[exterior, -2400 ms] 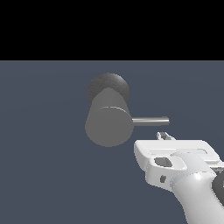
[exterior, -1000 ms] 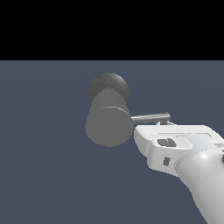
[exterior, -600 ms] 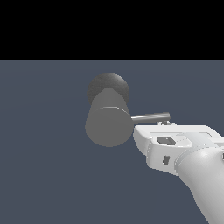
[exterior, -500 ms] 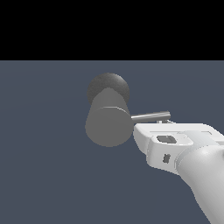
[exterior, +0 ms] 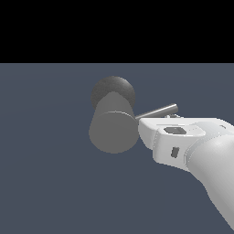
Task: Turn on the faucet by rotating a designated handle.
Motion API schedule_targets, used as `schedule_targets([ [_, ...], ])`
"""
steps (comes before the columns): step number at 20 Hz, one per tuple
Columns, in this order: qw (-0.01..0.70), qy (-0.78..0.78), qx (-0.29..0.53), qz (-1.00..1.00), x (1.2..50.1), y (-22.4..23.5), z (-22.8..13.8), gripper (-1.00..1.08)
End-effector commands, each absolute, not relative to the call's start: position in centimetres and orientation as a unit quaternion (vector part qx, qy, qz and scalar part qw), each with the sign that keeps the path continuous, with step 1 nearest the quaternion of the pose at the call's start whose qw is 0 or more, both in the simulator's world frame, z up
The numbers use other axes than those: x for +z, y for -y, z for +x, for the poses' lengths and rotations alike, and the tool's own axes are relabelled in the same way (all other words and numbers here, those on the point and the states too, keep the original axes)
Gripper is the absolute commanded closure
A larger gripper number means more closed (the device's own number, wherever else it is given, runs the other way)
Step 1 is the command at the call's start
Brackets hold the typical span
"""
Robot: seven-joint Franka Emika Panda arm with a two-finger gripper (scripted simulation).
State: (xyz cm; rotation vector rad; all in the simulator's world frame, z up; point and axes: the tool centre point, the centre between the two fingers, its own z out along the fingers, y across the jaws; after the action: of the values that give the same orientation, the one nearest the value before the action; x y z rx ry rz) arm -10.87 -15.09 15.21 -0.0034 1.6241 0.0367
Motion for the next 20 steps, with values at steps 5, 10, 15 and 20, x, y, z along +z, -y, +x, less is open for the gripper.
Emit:
schedule_targets([
  [5,0.706,-0.708,0.018,-0.009,19.7,13.8,-10.6,1.08],
  [10,0.690,-0.724,0.017,-0.003,17.7,14.0,-10.8,1.08],
  [15,0.694,-0.720,0.017,-0.004,19.4,13.0,-10.8,1.08],
  [20,0.698,-0.716,0.017,-0.006,21.1,11.9,-10.8,1.08],
])
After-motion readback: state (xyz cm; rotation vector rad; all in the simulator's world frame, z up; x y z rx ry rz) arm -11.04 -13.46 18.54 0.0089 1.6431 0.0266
